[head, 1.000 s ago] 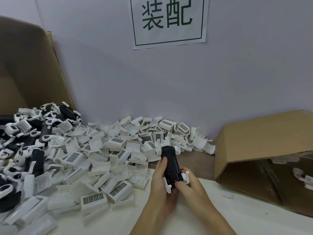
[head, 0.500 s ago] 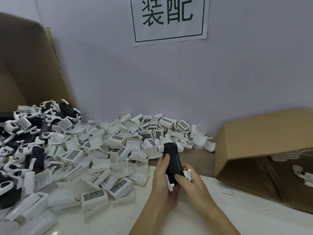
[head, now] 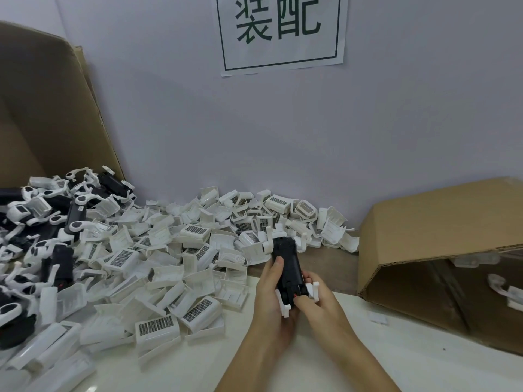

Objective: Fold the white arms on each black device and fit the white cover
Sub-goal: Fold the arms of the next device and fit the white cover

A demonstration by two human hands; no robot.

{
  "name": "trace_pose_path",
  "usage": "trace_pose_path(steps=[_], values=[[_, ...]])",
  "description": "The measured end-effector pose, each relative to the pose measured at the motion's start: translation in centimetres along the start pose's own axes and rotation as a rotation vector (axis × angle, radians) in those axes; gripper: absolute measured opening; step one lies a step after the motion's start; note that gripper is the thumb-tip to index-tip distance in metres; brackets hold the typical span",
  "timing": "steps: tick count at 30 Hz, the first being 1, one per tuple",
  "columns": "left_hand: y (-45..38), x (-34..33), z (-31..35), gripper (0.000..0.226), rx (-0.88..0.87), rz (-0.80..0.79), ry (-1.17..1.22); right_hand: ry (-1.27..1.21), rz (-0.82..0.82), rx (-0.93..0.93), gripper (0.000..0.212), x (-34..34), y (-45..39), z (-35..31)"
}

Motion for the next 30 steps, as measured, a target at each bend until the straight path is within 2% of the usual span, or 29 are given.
trace_pose_path(steps=[3,6,14,17,19,21,23,25,28,30], values=[[0.1,-0.4,0.1,0.028,-0.024,-0.035,0.042,0.031,0.023,0.005,0.033,0.2,0.1,0.0],[0.2,-0.3,0.3,0.027,-0.025,-0.023,0.037,0.026,0.011,0.018,0.036,0.1,0.2,-0.4],[0.4,0.2,-0.1,0.060,0.057,0.014,0.058,-0.081,0.034,0.024,0.017,0.3,0.2,-0.5],[0.2,0.5,-0.3,0.063,0.061,0.021,0.060,-0.088,0.049,0.032,0.019,0.3,0.1,-0.4],[0.1,0.6,-0.4,0.061,0.058,0.028,0.060,-0.087,0.053,0.040,0.023,0.3,0.1,-0.5],[0.1,0.6,-0.4,0.053,0.054,0.029,0.066,-0.078,0.048,0.043,0.014,0.3,0.0,-0.3],[0.1,0.5,-0.1,0.040,0.039,0.023,0.102,-0.073,0.054,0.044,0.022,0.4,-0.1,-0.2],[0.1,0.8,0.1,0.038,0.028,0.047,0.113,-0.073,0.143,0.057,0.024,1.1,0.1,-0.3],[-0.3,1.6,1.1,0.033,-0.030,0.100,0.082,-0.072,0.301,0.145,0.046,2.4,1.0,-1.0],[-0.4,1.9,2.0,0.037,-0.093,0.108,-0.011,0.015,0.372,0.233,0.046,2.7,1.6,-1.7]])
Point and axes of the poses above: each hand's wrist, its own y-axis away from the middle knuckle, its own x-axis out of the back of the hand, z = x × y, the point moved 8 cm from there along -y, towards the middle knuckle, and after that the axes turned 7 degrees about -z, right-handed, at the moved point
